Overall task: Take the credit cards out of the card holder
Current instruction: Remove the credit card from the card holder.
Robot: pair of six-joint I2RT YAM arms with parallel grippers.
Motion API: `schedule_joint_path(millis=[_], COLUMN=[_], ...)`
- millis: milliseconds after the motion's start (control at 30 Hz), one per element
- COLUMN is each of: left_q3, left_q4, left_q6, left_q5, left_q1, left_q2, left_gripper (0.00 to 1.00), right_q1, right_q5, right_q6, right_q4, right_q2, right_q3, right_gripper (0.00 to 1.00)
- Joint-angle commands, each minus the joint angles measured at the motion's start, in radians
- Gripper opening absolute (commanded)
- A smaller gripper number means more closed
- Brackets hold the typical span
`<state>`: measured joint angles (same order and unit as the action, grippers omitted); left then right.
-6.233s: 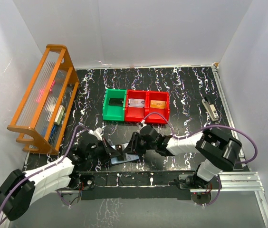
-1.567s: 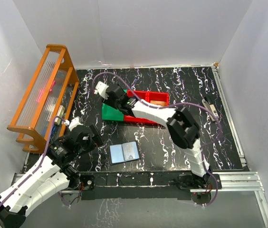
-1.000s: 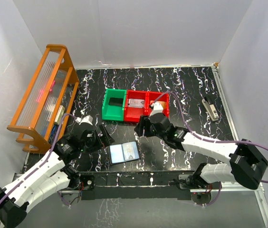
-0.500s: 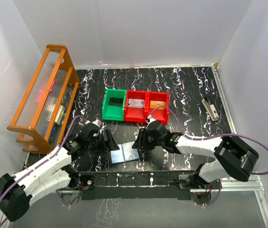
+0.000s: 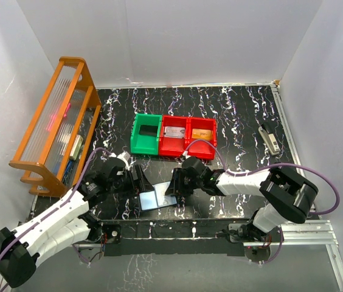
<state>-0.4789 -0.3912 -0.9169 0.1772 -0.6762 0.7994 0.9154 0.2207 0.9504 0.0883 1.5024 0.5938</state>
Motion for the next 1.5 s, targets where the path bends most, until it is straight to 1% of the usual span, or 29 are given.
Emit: schedule_joint_path(millis=[0, 100, 133, 333, 400, 533, 600, 733, 900, 967, 1200, 1333, 1467], left_q3=[-0.021, 0.004, 0.007, 0.063, 0.074, 0.081, 0.079, 0.08, 0.11, 0.124, 0.137, 0.126, 0.11], left_q4=[0.04, 0.103, 0.1, 0.081, 0.086, 0.141, 0.164, 0.167, 0.167, 0.17, 0.144, 0.096, 0.018], left_q6=[0.037, 0.073, 0.075, 0.059, 0.05, 0.046, 0.041, 0.035, 0.029, 0.026, 0.01, -0.017, -0.038], left_q5=[0.099, 0.174, 0.174, 0.082, 0.067, 0.102, 0.1, 0.079, 0.085, 0.084, 0.046, -0.034, -0.114], left_q1=[0.002, 0.001, 0.001, 0.001, 0.002, 0.0, 0.0, 0.0, 0.0, 0.0, 0.0, 0.0, 0.0], left_q2=[0.035, 0.079, 0.097, 0.156, 0.168, 0.169, 0.148, 0.156, 0.197, 0.186, 0.113, 0.032, -0.049], left_gripper=[0.8, 0.79, 0.77, 0.61, 0.6, 0.56, 0.55, 0.55, 0.51, 0.5, 0.49, 0.46, 0.46], right_q1=[0.007, 0.007, 0.007, 0.007, 0.007, 0.006, 0.007, 0.006, 0.007, 0.007, 0.01, 0.027, 0.051], right_q5=[-0.044, -0.017, -0.007, 0.034, 0.042, 0.036, 0.047, 0.079, 0.099, 0.107, 0.179, 0.194, 0.198], right_q6=[0.028, 0.046, 0.056, 0.083, 0.084, 0.088, 0.09, 0.123, 0.16, 0.165, 0.216, 0.219, 0.211], right_q4=[-0.001, 0.047, 0.073, 0.136, 0.136, 0.136, 0.149, 0.205, 0.28, 0.291, 0.423, 0.438, 0.434], right_q2=[0.011, -0.003, -0.009, -0.009, 0.0, 0.0, -0.001, 0.006, -0.001, 0.003, 0.053, 0.088, 0.133], right_q3=[0.008, -0.012, -0.022, -0.017, -0.011, -0.012, -0.014, -0.021, -0.028, -0.024, -0.013, 0.032, 0.085], right_gripper=[0.32, 0.31, 0.31, 0.31, 0.31, 0.29, 0.29, 0.29, 0.29, 0.29, 0.3, 0.3, 0.3])
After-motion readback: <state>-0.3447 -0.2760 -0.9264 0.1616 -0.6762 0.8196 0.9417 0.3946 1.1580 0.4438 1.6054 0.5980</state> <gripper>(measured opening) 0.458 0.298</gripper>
